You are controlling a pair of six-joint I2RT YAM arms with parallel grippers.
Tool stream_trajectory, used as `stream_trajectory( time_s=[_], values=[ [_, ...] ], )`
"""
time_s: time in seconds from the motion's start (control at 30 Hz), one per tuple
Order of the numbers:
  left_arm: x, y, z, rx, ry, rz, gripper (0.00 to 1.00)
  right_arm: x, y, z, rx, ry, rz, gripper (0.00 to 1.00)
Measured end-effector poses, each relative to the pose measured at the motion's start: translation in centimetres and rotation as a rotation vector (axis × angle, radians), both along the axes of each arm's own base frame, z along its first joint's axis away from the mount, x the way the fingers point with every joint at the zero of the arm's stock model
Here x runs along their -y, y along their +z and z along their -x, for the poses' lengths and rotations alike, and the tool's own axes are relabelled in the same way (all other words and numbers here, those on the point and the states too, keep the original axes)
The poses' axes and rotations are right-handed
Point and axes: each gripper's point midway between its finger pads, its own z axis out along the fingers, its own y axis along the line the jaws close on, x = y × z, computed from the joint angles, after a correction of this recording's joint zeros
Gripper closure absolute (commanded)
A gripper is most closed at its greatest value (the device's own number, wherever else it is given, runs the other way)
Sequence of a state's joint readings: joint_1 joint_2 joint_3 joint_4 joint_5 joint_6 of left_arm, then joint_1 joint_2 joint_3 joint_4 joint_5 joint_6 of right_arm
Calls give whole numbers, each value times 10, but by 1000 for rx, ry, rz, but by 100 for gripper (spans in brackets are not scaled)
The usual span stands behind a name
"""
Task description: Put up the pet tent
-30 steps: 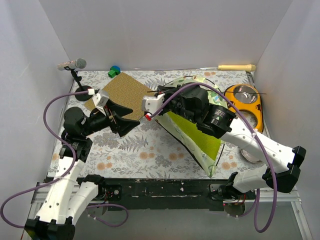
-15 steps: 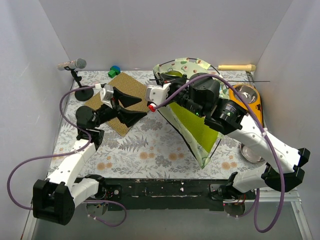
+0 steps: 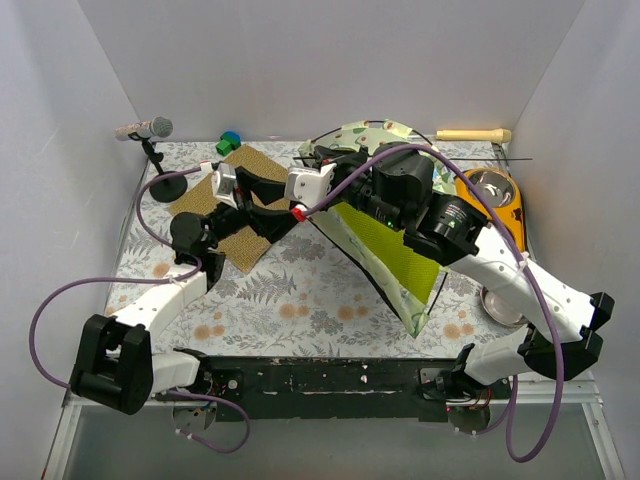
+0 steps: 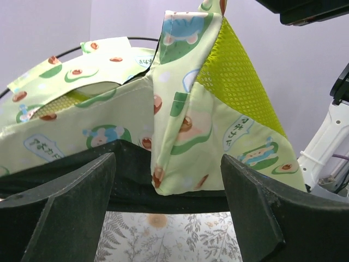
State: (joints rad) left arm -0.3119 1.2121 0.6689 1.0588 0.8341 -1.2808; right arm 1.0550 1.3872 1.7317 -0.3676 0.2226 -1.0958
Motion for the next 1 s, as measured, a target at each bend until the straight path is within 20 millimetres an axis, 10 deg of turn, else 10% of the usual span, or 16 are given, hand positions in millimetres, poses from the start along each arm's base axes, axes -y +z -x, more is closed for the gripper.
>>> stream_trajectory(
  time_s=[0.47, 0.77, 1.0],
  values=[
    [23, 18, 7, 80, -53, 38, 97, -2, 3, 1, -13, 14, 16, 99],
    [14, 56, 22, 291, 25, -78, 100, 6, -29, -1, -133, 13, 98, 99],
    [13, 48, 22, 312, 39, -176, 100, 4, -34, 2, -168, 57, 108, 99]
  ],
)
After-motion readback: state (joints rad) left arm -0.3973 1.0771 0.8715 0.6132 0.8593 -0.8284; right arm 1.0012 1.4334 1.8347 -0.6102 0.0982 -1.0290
